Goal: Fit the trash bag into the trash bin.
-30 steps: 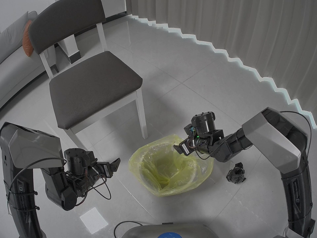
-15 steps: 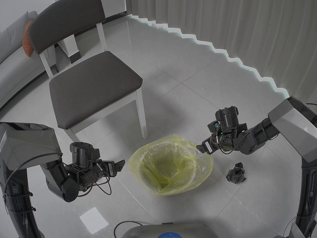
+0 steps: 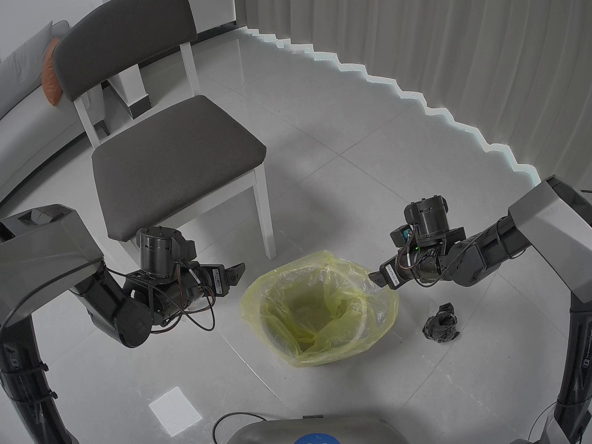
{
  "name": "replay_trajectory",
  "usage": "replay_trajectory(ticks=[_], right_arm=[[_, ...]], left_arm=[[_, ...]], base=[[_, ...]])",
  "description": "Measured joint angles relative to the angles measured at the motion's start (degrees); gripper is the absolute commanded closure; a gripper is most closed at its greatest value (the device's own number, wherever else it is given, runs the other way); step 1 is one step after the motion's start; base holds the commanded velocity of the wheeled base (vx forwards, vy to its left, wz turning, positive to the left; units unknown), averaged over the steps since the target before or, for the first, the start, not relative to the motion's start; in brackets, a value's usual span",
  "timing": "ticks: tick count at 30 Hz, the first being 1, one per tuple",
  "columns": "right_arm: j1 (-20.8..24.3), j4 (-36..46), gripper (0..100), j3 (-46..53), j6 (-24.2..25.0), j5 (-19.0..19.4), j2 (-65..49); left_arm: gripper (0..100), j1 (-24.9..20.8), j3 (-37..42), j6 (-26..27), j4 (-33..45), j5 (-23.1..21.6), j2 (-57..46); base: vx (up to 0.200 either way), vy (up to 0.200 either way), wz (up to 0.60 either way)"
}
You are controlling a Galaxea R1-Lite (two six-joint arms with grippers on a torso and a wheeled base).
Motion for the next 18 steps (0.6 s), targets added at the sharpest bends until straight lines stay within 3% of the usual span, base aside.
replay_trajectory(ticks=[10, 18], right_arm=[[2.5, -0.9, 0, -1.5, -0.5, 0.0, 3.0], [1.4, -1.1, 0, -8.0, -0.6, 0.0, 8.6]], left_arm=[[0, -0.3, 0.9, 0.1, -0.2, 2.5, -0.5], [0, -0.1, 2.9, 0.0, -0.9, 3.2, -1.1]], base=[[0.0, 0.0, 0.0], [0.0, 0.0, 0.0]])
